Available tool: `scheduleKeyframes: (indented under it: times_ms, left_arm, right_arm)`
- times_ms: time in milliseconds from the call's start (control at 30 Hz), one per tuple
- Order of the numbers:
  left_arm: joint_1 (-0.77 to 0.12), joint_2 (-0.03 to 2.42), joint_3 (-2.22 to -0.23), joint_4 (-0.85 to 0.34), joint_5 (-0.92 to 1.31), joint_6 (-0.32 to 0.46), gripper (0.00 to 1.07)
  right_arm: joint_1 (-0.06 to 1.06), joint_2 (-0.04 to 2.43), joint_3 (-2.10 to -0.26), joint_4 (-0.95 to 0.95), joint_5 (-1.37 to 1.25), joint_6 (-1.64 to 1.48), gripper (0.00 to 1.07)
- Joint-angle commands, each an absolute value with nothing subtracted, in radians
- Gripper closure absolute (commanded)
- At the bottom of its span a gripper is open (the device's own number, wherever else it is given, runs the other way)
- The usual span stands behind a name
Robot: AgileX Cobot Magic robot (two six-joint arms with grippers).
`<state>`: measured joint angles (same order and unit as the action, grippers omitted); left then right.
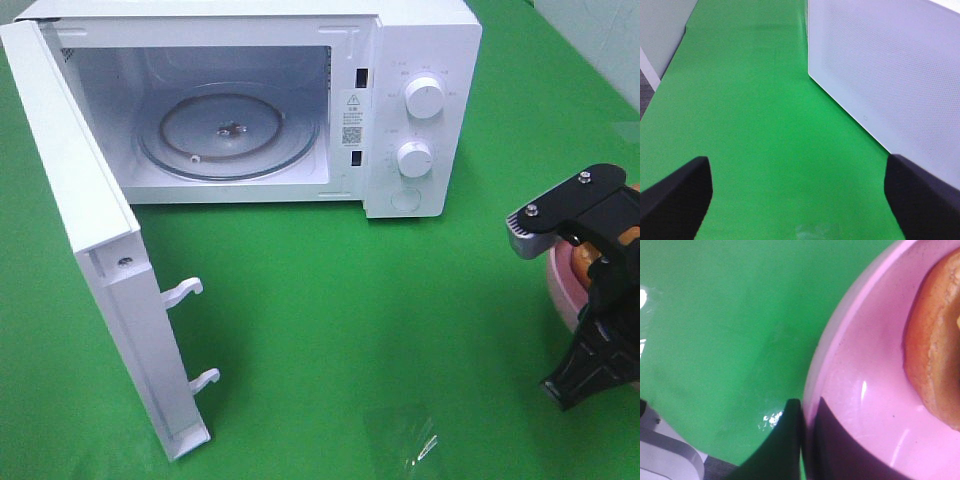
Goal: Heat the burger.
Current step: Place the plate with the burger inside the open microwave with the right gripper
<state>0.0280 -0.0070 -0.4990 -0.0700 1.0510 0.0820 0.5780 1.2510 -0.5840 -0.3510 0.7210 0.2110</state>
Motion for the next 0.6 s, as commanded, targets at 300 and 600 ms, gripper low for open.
scheduleKeyframes:
  times_ms: [300, 600]
  left_arm:
    - [0.032, -0.028, -0.496, -0.079, 1.035, 0.084, 0.21]
    - [0.032, -0.028, -0.496, -0.079, 1.035, 0.084, 0.21]
  right_arm:
    - [0.733, 1.166, -0.582, -0.436, 0.799, 0.176, 1.07]
    - [0.883, 1.166, -0.582, -0.463, 0.821, 0.166, 1.07]
